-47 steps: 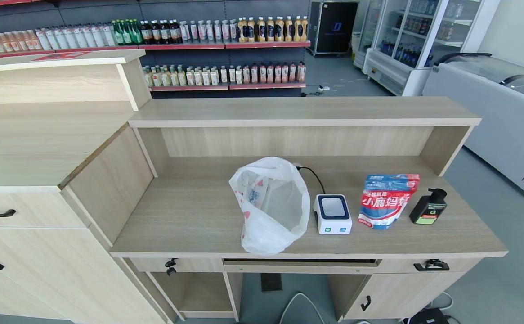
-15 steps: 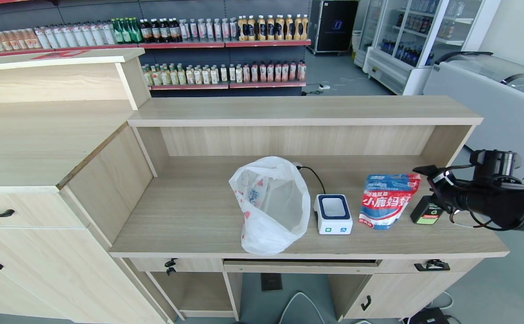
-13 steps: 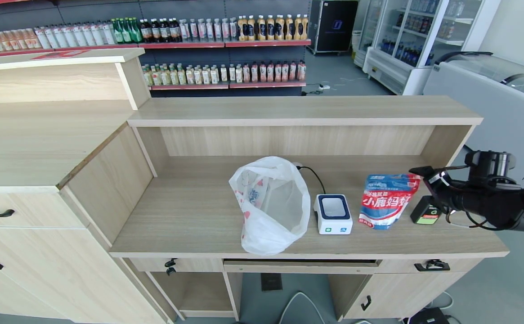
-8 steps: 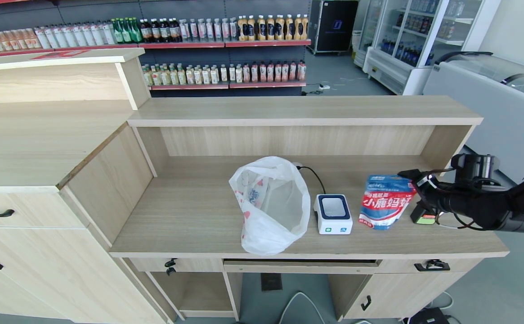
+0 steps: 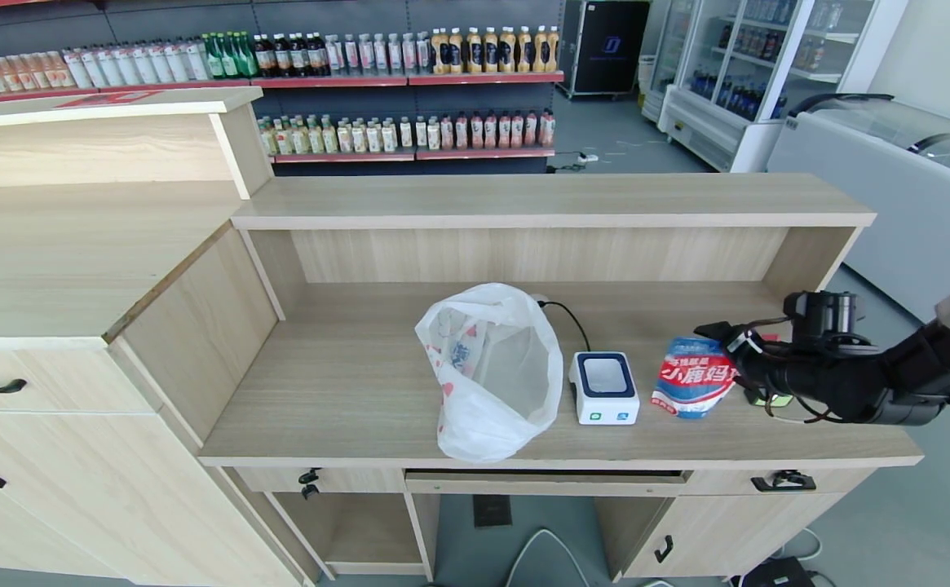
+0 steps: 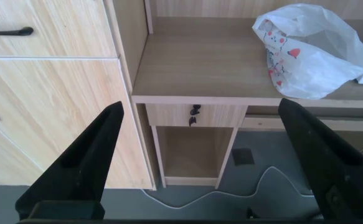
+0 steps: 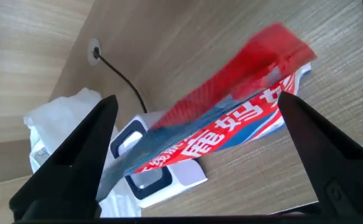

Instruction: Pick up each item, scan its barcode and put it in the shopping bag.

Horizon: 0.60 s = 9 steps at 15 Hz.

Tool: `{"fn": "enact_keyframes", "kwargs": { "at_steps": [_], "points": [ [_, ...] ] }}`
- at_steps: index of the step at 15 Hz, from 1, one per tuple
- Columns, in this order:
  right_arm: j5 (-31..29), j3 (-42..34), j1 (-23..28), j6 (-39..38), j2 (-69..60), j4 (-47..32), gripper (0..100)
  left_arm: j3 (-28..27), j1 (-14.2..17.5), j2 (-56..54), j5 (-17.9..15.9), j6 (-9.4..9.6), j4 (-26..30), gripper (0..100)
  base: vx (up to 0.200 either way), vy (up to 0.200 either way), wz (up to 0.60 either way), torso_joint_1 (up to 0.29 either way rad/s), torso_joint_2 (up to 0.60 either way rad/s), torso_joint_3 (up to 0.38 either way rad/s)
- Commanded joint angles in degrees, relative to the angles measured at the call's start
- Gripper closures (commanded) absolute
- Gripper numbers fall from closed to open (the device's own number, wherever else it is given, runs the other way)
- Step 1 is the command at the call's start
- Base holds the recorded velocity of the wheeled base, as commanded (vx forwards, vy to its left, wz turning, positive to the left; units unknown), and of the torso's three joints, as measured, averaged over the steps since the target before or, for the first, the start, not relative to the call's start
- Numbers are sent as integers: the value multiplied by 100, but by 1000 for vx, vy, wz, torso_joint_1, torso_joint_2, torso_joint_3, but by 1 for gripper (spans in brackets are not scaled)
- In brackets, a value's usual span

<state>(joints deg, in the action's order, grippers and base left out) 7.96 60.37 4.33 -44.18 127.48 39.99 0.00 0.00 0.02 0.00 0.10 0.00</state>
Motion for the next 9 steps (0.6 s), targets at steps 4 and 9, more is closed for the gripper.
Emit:
{"fn": "enact_keyframes", "kwargs": {
  "at_steps": [4,9],
  "points": [
    [-40,-87,-64,489,339,36,0,0,0,-2,0,-1,0,0,0,0,0,0,0,0],
    [-128,-60,-319,551,585,282,100,0,0,-2,0,-1,0,0,0,0,0,0,0,0]
  ]
}}
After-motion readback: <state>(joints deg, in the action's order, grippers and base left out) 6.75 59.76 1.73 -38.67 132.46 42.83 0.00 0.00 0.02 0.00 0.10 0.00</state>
